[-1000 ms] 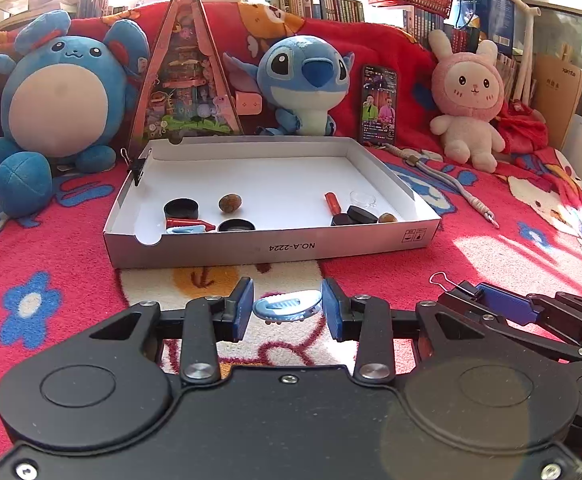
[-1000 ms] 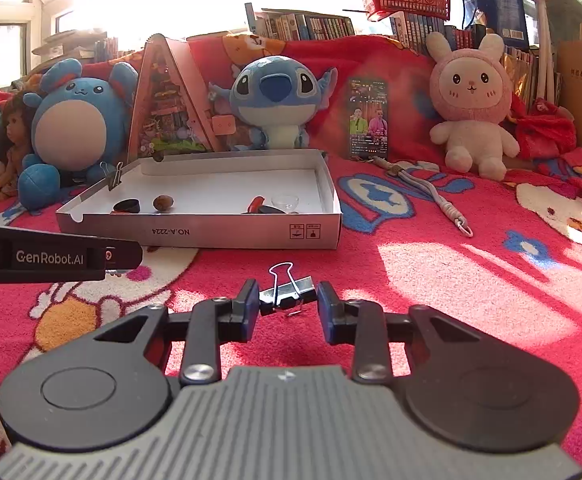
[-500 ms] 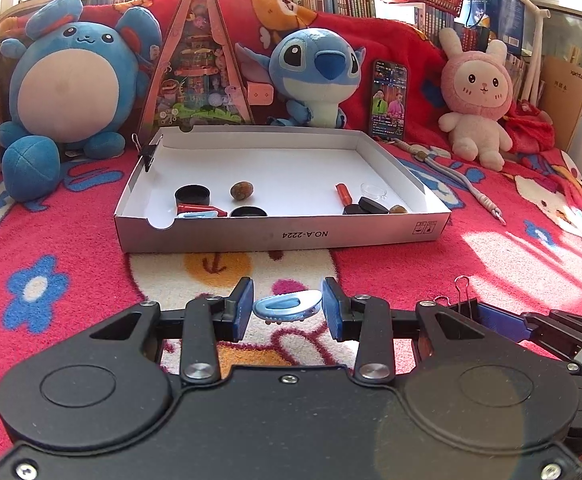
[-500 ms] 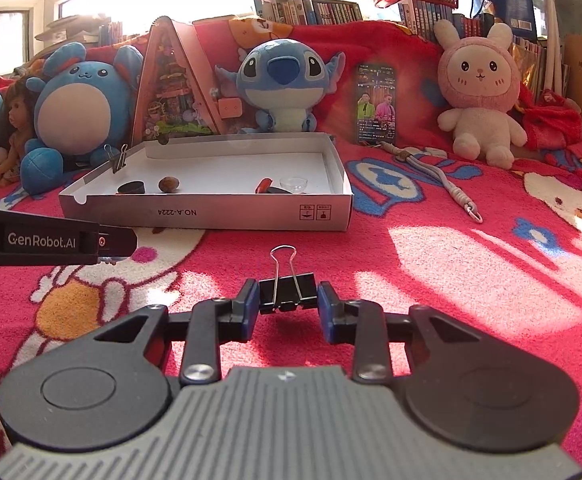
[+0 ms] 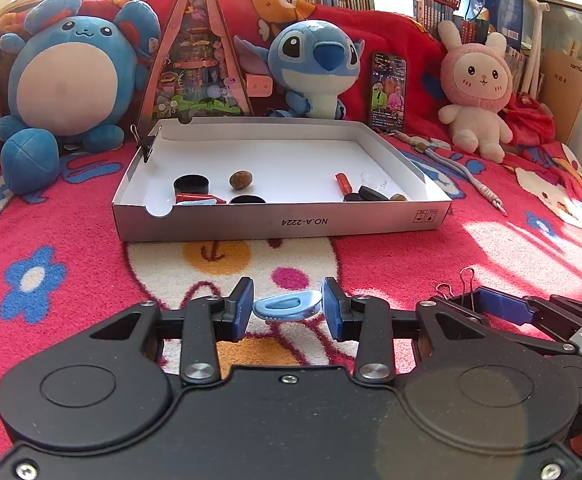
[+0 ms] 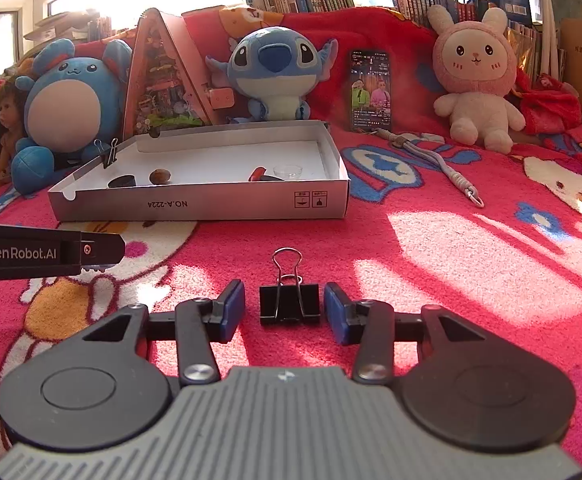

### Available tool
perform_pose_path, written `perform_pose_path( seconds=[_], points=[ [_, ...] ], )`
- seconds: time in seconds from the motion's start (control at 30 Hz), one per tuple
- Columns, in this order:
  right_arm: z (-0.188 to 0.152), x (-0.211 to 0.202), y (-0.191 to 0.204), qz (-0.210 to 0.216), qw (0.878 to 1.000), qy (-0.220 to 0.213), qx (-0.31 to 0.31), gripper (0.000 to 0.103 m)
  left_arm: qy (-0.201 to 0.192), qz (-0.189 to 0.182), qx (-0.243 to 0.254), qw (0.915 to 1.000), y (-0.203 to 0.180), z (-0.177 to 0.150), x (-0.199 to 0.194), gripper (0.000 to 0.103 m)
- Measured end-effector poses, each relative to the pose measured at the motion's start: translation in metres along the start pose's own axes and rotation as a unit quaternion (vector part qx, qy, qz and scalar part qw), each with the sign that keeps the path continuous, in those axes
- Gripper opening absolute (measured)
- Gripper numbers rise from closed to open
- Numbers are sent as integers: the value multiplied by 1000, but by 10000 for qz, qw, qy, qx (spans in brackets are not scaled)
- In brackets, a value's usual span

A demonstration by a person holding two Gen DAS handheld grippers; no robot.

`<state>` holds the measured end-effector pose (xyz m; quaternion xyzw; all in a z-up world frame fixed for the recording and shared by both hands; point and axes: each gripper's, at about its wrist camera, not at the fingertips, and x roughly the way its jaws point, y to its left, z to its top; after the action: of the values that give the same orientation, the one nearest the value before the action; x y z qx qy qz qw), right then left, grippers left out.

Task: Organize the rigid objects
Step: 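Carry the binder clip and hair clip toward the white box with both tools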

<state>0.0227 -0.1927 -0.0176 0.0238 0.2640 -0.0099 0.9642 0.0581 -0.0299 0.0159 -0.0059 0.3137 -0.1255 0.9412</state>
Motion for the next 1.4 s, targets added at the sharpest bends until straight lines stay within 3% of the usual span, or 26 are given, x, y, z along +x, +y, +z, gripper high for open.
perform_pose_path(
  seconds=[0.1,0.37,0.5,0.57,0.67,0.77,1.4],
  points=[
    [0,0,0,-21,10000,-24,13,61,26,81,14,10000,-2,-5,2,36],
    [-3,-1,2,-92,9999,-59,-42,61,52,273,-60,9996,-7,-13,5,54],
    [-4,-1,3,-120,9999,-84,-56,61,64,383,-129,9992,-10,-15,7,53],
    [-4,-1,4,-122,9999,-78,-52,61,52,433,-176,9989,-10,-16,7,45],
    [-5,-2,5,-110,9998,-96,-105,42,61,394,-248,9989,-8,-15,6,37],
    [-5,-3,6,-83,9998,-106,-127,36,63,363,-283,9989,-5,-14,5,37],
    [13,-2,13,190,9994,-235,-156,36,-105,388,-375,9985,5,3,-2,37]
  ],
)
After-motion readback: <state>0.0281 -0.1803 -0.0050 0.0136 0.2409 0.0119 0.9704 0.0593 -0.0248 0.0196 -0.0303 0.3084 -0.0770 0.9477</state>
